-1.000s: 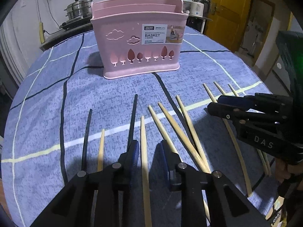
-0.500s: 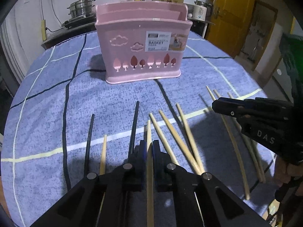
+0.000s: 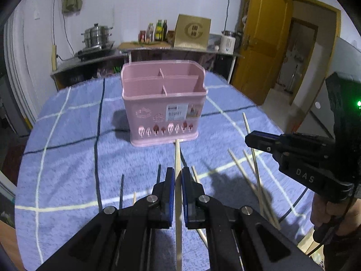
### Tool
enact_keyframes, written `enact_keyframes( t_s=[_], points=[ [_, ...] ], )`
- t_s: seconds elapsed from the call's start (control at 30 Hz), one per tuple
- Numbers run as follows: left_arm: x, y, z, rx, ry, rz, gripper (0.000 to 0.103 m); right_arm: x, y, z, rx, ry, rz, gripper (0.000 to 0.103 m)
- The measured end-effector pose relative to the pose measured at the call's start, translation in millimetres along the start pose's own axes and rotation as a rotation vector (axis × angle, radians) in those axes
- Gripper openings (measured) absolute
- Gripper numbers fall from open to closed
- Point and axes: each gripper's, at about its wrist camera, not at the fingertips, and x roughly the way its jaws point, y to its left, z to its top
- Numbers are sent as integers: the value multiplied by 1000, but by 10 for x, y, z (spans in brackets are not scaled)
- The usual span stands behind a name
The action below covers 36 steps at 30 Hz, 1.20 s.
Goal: Organize utensils
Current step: 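Close the left tool on a bamboo chopstick while the right tool grasps another bamboo chopstick, then carry both chopsticks over the pink basket and open both tools to drop them in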
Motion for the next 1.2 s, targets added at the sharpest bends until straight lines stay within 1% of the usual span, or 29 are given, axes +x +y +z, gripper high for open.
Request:
enact_keyframes(
  t_s=[0.27,0.47,0.6,0.8,1.0,1.2],
  points=[
    [-316,-24,167,4,-73,-5,6,-281,-11,107,-7,-81,22,5],
    [-447,-42,299,10,-106,-5,6,-393,22,193,-23,-121,35,5],
    [-565,-25,455,14,-148,-4,6,-438,75,304,-43,-149,39,5],
    [-683,83,799,-1,-203,-11,6,-472,83,512,-52,-180,46,5],
    [-660,242,1240,-33,-235,-11,6,-471,118,857,-61,-223,68,5],
    [-575,393,1676,-64,-281,14,6,-423,169,1192,-60,-274,83,5]
  ],
)
